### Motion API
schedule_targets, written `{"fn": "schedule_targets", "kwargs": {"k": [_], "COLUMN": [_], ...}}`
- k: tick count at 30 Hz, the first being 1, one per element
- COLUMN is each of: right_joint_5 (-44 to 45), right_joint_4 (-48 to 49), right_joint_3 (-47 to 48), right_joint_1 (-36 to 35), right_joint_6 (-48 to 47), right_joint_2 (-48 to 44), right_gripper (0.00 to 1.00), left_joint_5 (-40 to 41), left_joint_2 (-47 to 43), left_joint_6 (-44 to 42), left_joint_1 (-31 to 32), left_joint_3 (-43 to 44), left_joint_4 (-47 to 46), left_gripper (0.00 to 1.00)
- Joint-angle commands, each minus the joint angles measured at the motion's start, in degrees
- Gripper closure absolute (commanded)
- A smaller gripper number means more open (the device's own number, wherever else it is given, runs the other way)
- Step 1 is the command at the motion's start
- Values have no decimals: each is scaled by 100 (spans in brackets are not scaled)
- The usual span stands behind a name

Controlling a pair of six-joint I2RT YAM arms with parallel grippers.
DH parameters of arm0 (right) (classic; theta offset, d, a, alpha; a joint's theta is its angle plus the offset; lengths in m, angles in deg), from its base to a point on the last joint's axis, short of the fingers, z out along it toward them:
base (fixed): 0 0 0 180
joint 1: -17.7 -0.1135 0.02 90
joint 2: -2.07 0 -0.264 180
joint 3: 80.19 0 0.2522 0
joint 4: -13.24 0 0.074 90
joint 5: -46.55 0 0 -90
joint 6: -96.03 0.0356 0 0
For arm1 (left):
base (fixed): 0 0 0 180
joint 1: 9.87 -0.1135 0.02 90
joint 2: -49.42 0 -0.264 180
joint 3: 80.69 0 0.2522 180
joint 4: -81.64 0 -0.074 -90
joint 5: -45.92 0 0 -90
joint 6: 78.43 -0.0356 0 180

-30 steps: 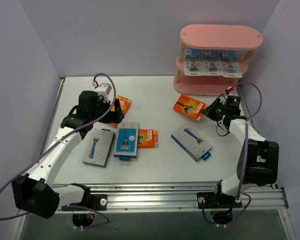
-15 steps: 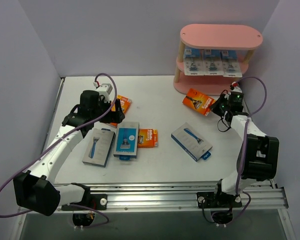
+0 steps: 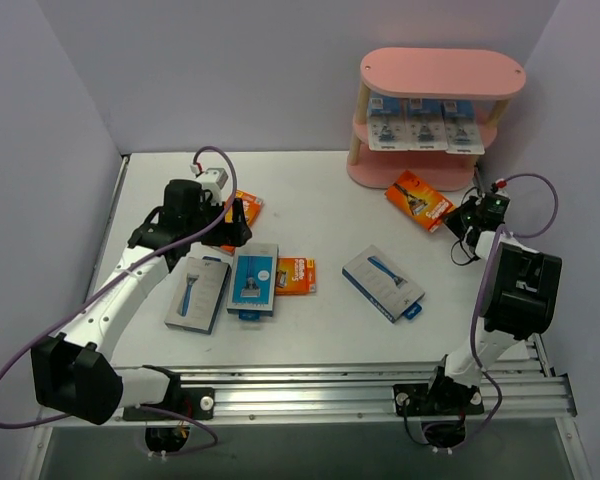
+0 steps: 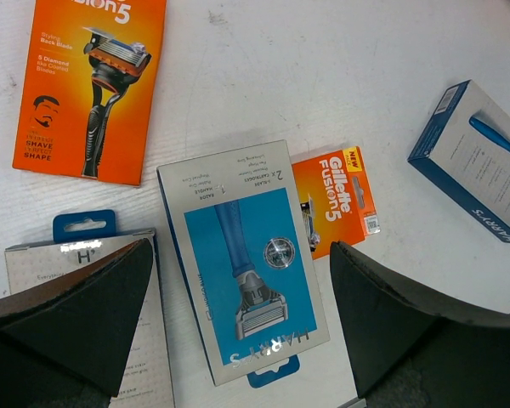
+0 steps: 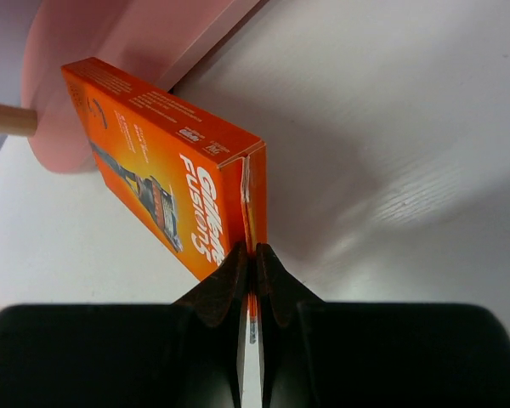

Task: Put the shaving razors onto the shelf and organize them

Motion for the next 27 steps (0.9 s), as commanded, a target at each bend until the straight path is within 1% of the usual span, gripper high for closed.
{"fn": "schedule_targets", "kwargs": {"k": [1,5,7,13,14,17,20,27], "right_joint_5": [-174,2,-94,-95,88,326,573,687], "right_joint_4": [960,1189,1575,2077,2173,2367,2604,3973], "right_joint_3": [-23,-154,-251,-349,-357,-410,-436,-542], "right_joint_1": [186,248,318,450,450,424,415,406], "right_joint_6": [652,1004,1345,2075,2346,2515,2954,3885], "right_joint_2": [39,91,153,399,434,443,513,943], "right_gripper": [100,100,100,100,100,100,100,100], "left_joint_5": [-103,-181,-208,-305,-374,-445,-498,-691], "left_joint_2": [12,12,12,-6,3,3,12,99], "left_joint_6": [-2,33,42,86,112,138,165,235], "left_joint_1": [22,22,22,22,22,22,22,22], "left_joint_3": [273,264,255,238,238,238,220,229], "left_joint_4": [-41,-94,-111,-138,-164,-182,-199,-226], "left_gripper": [6,6,6,6,6,6,6,6]}}
